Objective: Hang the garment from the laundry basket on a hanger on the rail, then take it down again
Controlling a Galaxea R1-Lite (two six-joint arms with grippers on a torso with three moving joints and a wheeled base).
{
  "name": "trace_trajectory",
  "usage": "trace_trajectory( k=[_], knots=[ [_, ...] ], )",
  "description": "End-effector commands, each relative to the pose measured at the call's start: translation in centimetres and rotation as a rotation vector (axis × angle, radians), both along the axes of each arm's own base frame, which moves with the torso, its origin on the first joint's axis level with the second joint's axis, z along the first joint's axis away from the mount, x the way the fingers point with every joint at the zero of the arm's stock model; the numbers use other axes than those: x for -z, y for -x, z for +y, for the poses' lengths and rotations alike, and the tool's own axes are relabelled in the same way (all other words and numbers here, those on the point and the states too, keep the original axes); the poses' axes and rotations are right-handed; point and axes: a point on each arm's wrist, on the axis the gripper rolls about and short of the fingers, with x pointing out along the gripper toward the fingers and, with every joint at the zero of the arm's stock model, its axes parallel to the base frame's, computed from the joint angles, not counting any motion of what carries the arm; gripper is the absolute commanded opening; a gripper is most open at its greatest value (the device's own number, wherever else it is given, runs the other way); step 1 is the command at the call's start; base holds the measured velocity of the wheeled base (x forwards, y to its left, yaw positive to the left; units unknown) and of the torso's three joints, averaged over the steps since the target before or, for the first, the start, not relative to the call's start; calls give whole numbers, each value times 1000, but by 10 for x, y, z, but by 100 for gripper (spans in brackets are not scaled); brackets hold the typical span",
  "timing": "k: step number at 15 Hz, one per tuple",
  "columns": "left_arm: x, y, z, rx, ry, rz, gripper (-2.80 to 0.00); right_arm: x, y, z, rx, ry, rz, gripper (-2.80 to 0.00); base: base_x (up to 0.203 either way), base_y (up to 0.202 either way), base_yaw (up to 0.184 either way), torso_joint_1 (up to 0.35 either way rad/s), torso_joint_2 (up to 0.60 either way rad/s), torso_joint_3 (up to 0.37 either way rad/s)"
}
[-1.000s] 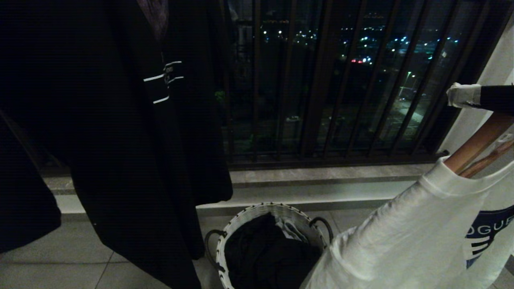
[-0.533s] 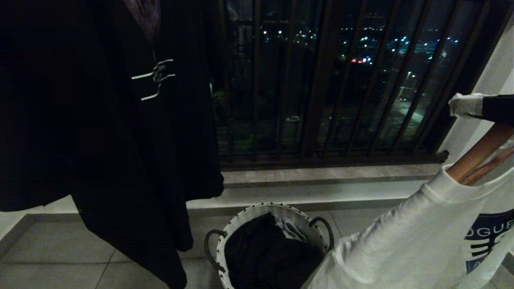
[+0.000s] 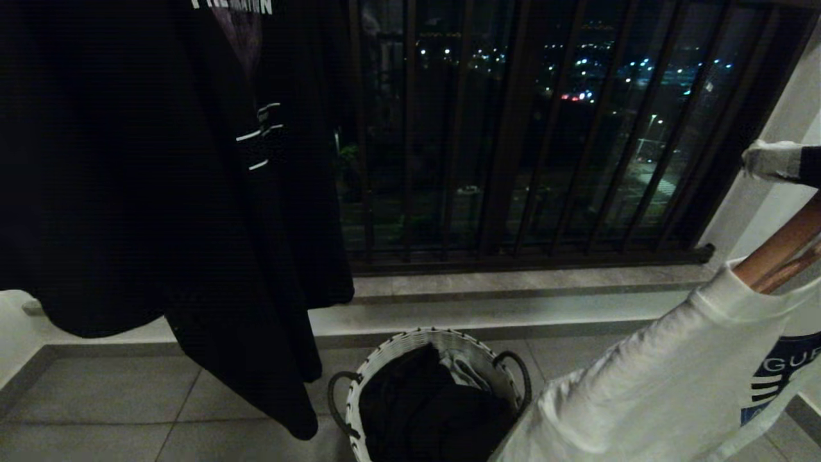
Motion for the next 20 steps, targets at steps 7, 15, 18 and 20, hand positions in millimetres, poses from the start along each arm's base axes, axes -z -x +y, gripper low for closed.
trace_trajectory(
  k=[7,15,18,20],
  knots=[
    [1,0,0,1,0,4,-280,0,2,-3,7,-2,-1,-280,0,0,0,111,-425,-249],
    [1,0,0,1,0,3,-280,-1,4,-4,6,6,-14,-280,0,0,0,263,-474,-259],
    [1,0,0,1,0,3,-280,-1,3,-4,6,6,-14,-280,0,0,0,241,-493,-268],
    [1,0,0,1,0,3,-280,-1,3,-3,5,8,-14,-280,0,0,0,244,-513,-266]
  ],
)
